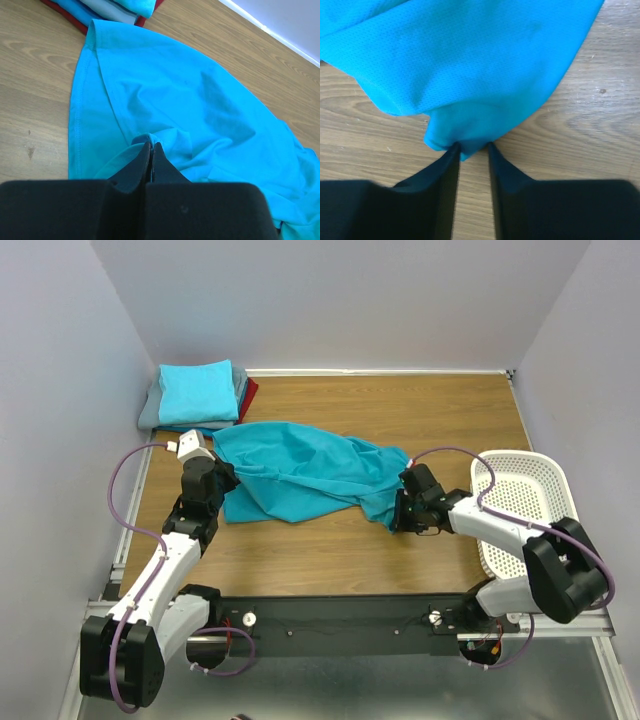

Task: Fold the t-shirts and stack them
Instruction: Flatten the tshirt out

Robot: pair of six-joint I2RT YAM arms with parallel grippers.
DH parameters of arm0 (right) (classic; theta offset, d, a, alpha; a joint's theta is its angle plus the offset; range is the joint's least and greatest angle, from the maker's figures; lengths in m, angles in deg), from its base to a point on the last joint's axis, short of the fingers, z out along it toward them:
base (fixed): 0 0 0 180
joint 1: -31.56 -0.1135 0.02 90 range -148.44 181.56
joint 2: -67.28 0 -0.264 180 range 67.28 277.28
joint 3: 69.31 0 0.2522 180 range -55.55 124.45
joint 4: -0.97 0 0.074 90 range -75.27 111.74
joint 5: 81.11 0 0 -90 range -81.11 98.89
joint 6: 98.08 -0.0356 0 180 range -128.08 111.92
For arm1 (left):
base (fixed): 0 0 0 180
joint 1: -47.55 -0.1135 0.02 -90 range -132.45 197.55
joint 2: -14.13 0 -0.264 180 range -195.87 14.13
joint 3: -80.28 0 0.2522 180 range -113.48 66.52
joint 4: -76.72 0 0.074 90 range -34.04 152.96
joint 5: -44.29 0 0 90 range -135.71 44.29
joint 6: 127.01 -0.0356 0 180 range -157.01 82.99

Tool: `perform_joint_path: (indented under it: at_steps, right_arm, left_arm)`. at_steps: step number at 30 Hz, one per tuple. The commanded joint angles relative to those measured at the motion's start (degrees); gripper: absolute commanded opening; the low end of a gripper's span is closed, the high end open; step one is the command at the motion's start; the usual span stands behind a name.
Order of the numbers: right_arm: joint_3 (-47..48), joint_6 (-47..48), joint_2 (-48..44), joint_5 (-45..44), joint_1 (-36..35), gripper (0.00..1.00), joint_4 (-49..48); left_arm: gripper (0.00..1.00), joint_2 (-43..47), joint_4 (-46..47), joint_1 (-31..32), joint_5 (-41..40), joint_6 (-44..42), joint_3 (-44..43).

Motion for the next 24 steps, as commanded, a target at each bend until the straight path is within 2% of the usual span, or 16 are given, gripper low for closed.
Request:
perform_joint_path:
  at_steps: [1,4,7,8,9,17,21,24]
  right_arm:
    - [-0.5,-0.4,2.2,-1.6,-0.8,0.27,1.2]
    - [-0.1,0.2,3.0,-2.0,-0.8,0.19,1.1]
    - [0.3,1.0,3.2,-2.9,-0.8,0.08,1.2]
    - [0.7,1.2,3.0,-4.0,-0.8,0.02,1.3]
    - [0.9,1.2,2.3,-4.6,-0.8,0.00,1.3]
    - [7.7,4.8,-1.2,-13.8,0.2,0.00,3.5]
    - [13.9,7.8,-0.3,-15.2,4.1,0.00,4.5]
    - [22.1,11.1,0.4,-14.5,9.3,0.00,5.6]
  left_arm:
    - [0.00,-0.1,1.2,-0.3,0.9,-0.7,0.5]
    - [0.00,0.0,1.2,-0.3,0.8,-0.7,0.5]
    - [0.00,0.1,1.1,-0.3,0.9,-0.7,0.5]
    - [0.00,0.1,1.1,-0.3,0.8,-0.7,0.5]
    - [0.00,0.1,1.0,-0.3,0.9,-0.7,0.5]
    - [0.00,-1.2,3.2,-0.3,3.6,-4.1,-1.7]
    - [0.00,-1.7,6.5,-0.3,3.6,-6.0,-2.8]
    - [0.00,-4.0,5.4,-0.3,2.1,-7.0,-7.6]
